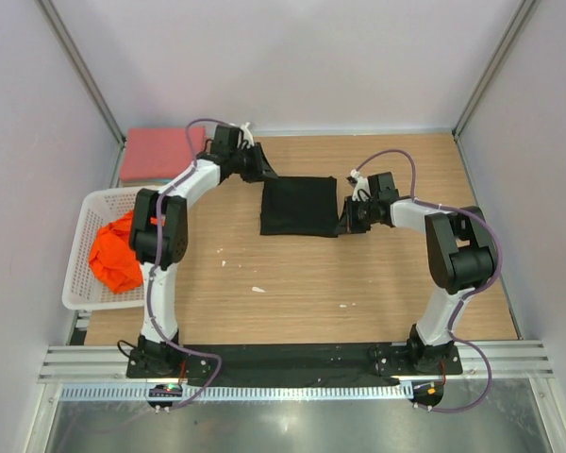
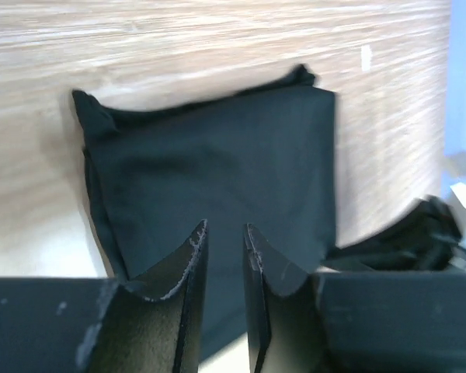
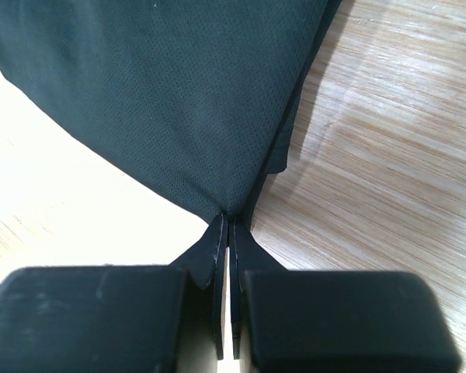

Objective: Fold and stack the t-shirts
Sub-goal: Fold the tshirt, then neatly place the folded tshirt to the corner

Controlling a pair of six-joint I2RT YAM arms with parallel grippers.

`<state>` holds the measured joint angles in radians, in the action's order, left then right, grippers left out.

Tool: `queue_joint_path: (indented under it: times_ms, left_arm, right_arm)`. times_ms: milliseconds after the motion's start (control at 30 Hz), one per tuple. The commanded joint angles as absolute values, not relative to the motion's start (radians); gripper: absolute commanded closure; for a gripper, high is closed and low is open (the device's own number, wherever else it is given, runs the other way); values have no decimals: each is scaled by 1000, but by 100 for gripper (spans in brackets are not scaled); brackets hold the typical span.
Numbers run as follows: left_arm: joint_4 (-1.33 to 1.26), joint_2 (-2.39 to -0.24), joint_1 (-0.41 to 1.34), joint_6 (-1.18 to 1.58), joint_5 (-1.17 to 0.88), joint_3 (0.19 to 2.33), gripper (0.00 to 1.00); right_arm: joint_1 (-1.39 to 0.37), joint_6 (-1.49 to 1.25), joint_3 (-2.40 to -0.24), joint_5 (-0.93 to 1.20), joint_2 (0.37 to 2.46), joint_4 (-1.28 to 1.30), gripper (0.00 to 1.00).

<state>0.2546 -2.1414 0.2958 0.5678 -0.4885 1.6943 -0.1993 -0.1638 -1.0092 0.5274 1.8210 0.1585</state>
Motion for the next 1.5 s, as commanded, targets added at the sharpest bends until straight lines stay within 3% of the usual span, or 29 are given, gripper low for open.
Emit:
queue_joint_path:
  times_ms: [0, 233, 467, 700, 867, 1033, 1467]
  left_arm:
    - [255, -2259, 290, 543, -566, 1775, 75]
    - [247, -2408, 275, 534, -554, 1959, 74]
    - [215, -2376, 253, 565, -641, 2028, 60]
    - [318, -2241, 248, 436, -554, 1846, 50]
    - [298, -2256, 249, 387, -548, 1767, 48]
    - [288, -2332, 249, 396, -566, 1810, 47]
    - [321, -2465, 273, 413, -516, 1898, 52]
  right_arm:
    - [-199, -153, -1026, 508, 1787, 147, 95]
    - [-199, -140, -1008, 506, 1789, 163, 93]
    - [-199, -123, -1005, 506, 1783, 173, 86]
    - [-198, -167, -1020, 517, 1712, 178, 57]
    - [-199, -195, -1016, 511, 1628, 169, 47]
    - [-199, -230, -1009, 554, 1575, 132, 42]
    - [-201, -233, -1003, 548, 1542, 107, 41]
